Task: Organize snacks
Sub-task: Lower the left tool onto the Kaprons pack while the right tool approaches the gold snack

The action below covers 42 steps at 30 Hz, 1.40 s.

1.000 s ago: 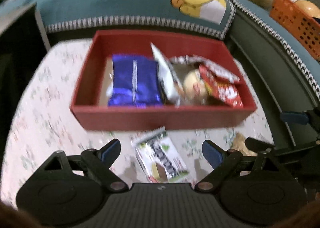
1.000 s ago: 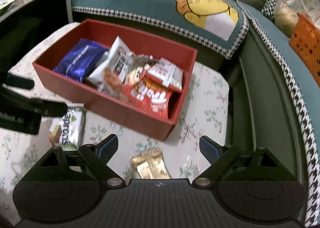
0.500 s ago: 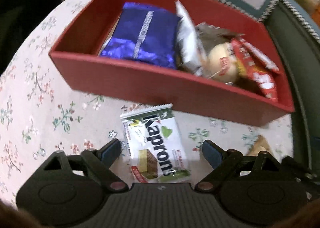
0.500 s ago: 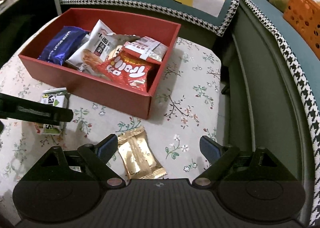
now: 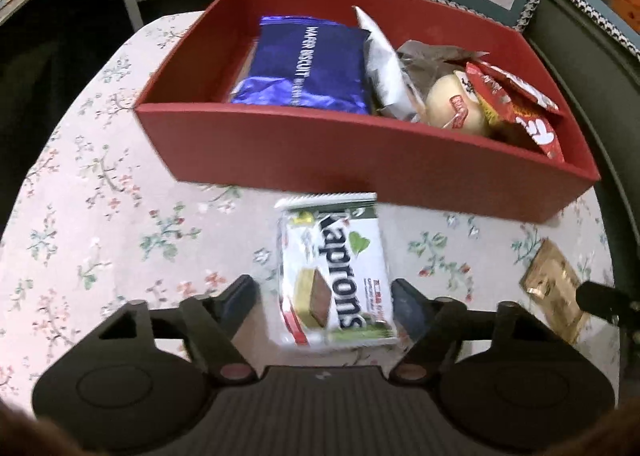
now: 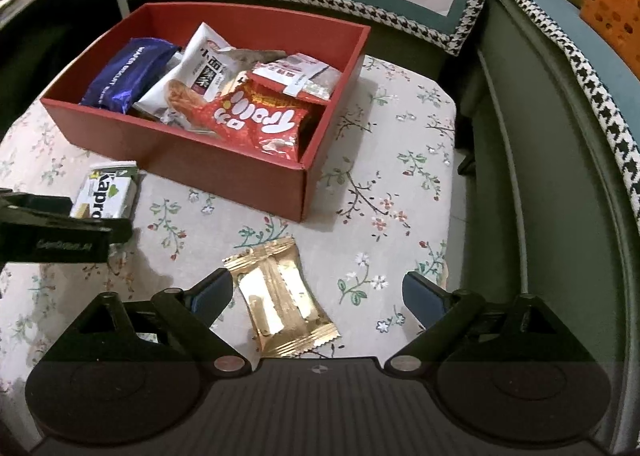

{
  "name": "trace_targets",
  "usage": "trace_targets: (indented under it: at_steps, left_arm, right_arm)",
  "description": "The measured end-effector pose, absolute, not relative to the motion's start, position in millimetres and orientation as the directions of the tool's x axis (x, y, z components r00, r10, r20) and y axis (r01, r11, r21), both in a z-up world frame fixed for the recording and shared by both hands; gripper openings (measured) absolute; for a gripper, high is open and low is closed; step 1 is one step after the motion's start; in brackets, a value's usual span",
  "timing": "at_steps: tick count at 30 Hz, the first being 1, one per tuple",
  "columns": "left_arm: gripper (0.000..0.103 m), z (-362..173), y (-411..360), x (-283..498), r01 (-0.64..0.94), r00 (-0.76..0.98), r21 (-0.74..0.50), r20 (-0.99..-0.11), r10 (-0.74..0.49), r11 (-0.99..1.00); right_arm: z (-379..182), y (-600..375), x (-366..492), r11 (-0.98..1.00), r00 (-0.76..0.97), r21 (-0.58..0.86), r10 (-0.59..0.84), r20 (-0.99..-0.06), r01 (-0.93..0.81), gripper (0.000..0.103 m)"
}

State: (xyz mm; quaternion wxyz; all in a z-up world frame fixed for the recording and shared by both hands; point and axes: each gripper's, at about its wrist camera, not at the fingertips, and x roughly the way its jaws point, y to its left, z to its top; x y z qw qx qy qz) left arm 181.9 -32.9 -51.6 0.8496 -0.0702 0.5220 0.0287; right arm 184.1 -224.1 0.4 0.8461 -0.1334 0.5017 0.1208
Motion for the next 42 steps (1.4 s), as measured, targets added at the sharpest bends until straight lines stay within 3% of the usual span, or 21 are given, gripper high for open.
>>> trace_targets:
  at_steps: [13, 25, 27, 42]
  left_arm:
    - [0.103, -43, -3, 139, -0.043, 0.404, -0.141, -0.908, -0.112, 0.989]
    - [0.103, -58, -32, 165, -0.018, 0.399, -0.050, -0.916, -0.039, 0.999]
    - [0.103, -61, -37, 165, 0.004, 0.394, -0.023, -0.919, -0.022, 1.000]
    - [0.103, -62, -35, 161, 0.035, 0.446, -0.029, -0.894, -0.042, 0.999]
  right_arm:
    - [-14, -210, 185, 0.917, 0.404, -0.085, 0.087, -0.911, -0.391, 0.098]
    - [-38, -197, 204, 0.904, 0.349, -0.066, 0.095, -0.932, -0.422, 0.099]
    - [-46, -197, 206, 0.900, 0.326, -0.048, 0.107, -0.939, -0.433, 0.103]
    - [-47, -197, 194, 0.918, 0.343, -0.045, 0.102, -0.934, -0.395, 0.103]
